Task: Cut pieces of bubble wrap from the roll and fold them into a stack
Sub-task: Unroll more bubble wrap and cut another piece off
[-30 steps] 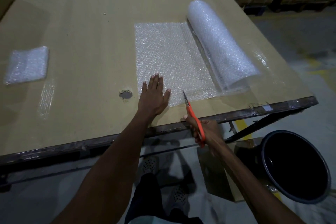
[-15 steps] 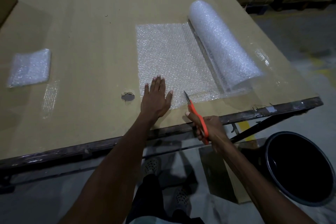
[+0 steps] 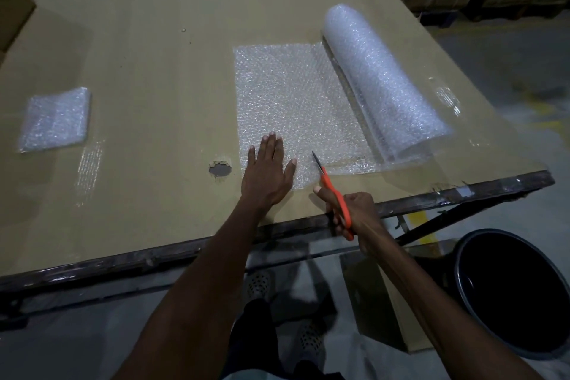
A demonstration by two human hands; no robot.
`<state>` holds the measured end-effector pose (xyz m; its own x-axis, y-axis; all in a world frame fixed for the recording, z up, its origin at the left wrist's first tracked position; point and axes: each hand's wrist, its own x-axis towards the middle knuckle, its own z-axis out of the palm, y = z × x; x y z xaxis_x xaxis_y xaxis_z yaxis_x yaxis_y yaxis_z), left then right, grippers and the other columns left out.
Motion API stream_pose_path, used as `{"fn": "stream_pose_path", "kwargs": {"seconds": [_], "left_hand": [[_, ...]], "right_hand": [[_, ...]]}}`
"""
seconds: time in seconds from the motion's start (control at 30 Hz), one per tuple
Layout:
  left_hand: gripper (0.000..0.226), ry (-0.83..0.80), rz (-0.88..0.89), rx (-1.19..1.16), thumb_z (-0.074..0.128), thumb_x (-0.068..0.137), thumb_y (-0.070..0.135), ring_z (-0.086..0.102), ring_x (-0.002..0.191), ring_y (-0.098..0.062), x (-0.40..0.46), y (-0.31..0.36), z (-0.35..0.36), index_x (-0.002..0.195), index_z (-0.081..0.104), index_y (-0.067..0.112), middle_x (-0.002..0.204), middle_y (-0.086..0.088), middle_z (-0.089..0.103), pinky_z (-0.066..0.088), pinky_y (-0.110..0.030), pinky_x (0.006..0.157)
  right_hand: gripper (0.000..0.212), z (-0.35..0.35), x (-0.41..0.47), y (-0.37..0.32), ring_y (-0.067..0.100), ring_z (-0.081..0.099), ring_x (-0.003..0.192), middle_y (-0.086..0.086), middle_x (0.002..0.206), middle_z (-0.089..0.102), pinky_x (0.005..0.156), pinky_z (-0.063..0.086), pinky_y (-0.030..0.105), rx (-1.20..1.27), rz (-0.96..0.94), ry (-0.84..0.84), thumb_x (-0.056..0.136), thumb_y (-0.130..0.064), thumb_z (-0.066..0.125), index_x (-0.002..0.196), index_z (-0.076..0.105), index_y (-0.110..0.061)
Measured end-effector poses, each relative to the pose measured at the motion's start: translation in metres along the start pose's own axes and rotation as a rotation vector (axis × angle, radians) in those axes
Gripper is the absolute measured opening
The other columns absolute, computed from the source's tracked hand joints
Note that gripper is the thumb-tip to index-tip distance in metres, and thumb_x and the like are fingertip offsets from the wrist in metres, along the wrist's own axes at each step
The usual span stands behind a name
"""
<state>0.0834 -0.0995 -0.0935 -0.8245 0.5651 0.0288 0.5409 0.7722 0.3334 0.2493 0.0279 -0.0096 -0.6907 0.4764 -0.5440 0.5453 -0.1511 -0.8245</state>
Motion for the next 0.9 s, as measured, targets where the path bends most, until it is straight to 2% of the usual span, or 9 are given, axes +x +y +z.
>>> {"fn": "stream_pose_path", "kwargs": {"seconds": [0.17,0.3,0.9], "left_hand": [[0.068,0.009,0.003,-0.007,0.02,0.106,0.05,-0.004,0.154,-0.018,-0.001,0.001,-0.001,0.159,0.011,0.008,0.168,-0.008,0.002,-0.005,-0.044,0.124],[0.069,-0.001,0.001,-0.006,0.021,0.106,0.049,-0.006,0.154,-0.018,-0.001,0.001,-0.003,0.16,0.009,0.008,0.168,-0.007,0.0,-0.005,-0.044,0.124],[0.068,0.014,0.016,0.004,0.023,0.106,0.049,-0.004,0.155,-0.019,-0.001,0.0,-0.002,0.159,0.012,0.008,0.168,-0.009,0.002,-0.004,-0.044,0.124]], "right_hand": [[0.054,0.003,0.004,-0.002,0.016,0.048,0.039,0.012,0.056,0.058,0.042,0.04,0.023,-0.019,-0.007,-0.01,0.075,-0.052,0.085,0.079,0.07,-0.001],[0.053,0.003,0.008,-0.007,0.015,0.046,0.036,0.016,0.059,0.056,0.038,0.034,0.021,-0.007,-0.022,0.005,0.075,-0.049,0.086,0.079,0.07,0.001],[0.051,0.008,0.028,-0.014,0.019,0.042,0.036,0.02,0.059,0.053,0.037,0.031,0.021,0.012,-0.047,-0.032,0.075,-0.047,0.088,0.073,0.067,0.0]]}}
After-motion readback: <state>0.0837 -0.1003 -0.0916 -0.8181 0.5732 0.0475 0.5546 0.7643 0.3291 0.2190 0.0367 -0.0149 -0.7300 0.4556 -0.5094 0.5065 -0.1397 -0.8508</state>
